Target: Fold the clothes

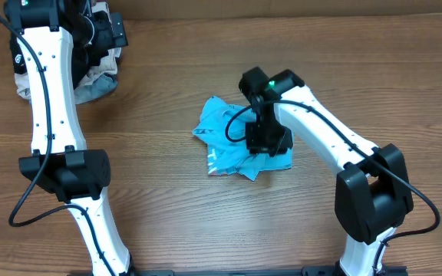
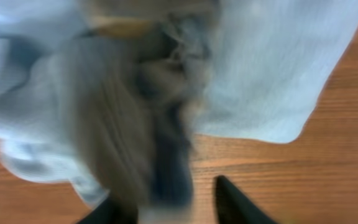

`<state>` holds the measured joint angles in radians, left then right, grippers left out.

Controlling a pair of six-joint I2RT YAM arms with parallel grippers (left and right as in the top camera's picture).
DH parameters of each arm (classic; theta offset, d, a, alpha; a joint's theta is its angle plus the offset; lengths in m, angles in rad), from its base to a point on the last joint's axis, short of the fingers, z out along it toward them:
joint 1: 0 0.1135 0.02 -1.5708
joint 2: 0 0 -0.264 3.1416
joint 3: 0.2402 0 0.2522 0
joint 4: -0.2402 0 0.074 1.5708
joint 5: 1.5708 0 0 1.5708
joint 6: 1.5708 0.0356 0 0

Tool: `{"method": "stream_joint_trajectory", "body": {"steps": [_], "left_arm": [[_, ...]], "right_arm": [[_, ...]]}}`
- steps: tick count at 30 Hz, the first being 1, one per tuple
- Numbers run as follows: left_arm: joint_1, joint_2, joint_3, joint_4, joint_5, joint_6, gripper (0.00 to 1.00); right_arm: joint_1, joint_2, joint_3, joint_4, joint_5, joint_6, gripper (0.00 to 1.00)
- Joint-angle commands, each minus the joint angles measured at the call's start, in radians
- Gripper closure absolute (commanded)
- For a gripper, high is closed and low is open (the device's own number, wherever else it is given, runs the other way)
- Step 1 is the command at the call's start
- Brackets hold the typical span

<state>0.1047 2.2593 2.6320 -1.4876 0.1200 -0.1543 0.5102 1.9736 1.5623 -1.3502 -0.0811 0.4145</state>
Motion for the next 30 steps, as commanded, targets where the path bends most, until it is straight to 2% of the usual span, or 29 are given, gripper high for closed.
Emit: {"method": "stream_joint_trajectory", "body": {"steps": [1, 7, 10, 12, 20, 30], "left_arm": [[-0.003, 0.032, 0.006, 0.006, 0.003, 0.022, 0.0], [0.001, 0.043, 0.006, 0.018, 0.0, 0.028, 0.0], [0.001, 0.043, 0.006, 0.031, -0.024, 0.027, 0.0], [0.001, 0.043, 0.006, 0.034, -0.026, 0.027, 0.0], [0.001, 0.043, 0.006, 0.032, -0.027, 0.027, 0.0], [0.001, 0.043, 0.006, 0.025, -0.027, 0.027, 0.0]], "right_arm": [[-0.011, -0.014, -0.027, -0.006, 0.059, 0.005, 0.48], [-0.007, -0.053, 0.124, -0.005, 0.089, -0.027, 0.48], [0.021, -0.063, 0.218, 0.055, 0.087, -0.064, 0.48], [0.061, -0.055, 0.225, 0.147, 0.083, -0.067, 0.48], [0.178, 0.072, 0.224, 0.26, 0.059, -0.067, 0.53], [0.183, 0.139, 0.224, 0.415, 0.21, -0.062, 0.54]]}}
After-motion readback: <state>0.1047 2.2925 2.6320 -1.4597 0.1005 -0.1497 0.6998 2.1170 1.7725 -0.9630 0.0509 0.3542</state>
